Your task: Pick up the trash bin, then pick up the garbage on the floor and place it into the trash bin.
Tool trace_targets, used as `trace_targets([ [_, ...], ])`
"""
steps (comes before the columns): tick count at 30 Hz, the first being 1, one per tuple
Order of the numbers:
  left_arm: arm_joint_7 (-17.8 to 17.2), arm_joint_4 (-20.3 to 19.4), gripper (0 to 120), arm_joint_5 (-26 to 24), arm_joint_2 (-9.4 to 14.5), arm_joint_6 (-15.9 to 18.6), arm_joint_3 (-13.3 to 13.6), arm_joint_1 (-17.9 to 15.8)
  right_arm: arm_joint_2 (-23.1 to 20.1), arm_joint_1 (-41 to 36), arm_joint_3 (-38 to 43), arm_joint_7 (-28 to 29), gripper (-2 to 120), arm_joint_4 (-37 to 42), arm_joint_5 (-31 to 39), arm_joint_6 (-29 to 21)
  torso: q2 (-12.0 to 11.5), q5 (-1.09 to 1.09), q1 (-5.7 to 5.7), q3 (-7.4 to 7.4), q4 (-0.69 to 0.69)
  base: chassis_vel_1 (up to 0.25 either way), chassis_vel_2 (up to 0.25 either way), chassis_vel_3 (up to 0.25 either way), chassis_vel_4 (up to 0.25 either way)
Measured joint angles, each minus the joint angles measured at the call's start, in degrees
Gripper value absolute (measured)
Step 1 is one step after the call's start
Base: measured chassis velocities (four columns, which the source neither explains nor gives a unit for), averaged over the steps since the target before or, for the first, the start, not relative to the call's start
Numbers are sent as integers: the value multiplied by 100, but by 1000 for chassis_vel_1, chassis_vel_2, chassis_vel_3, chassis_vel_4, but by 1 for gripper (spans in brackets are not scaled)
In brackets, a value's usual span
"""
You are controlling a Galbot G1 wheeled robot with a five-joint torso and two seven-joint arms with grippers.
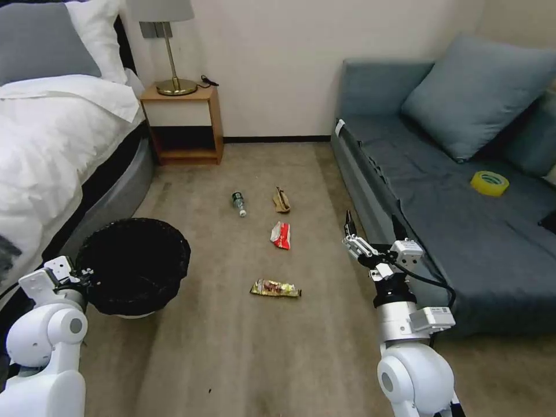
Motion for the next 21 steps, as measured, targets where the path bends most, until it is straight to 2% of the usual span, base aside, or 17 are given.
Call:
trace_targets([
  [21, 48, 5, 2, -20, 10, 0, -112, 56, -3, 36, -122, -50, 100, -109, -40, 5, 0, -1, 0, 0, 0, -158, 156, 155, -151],
])
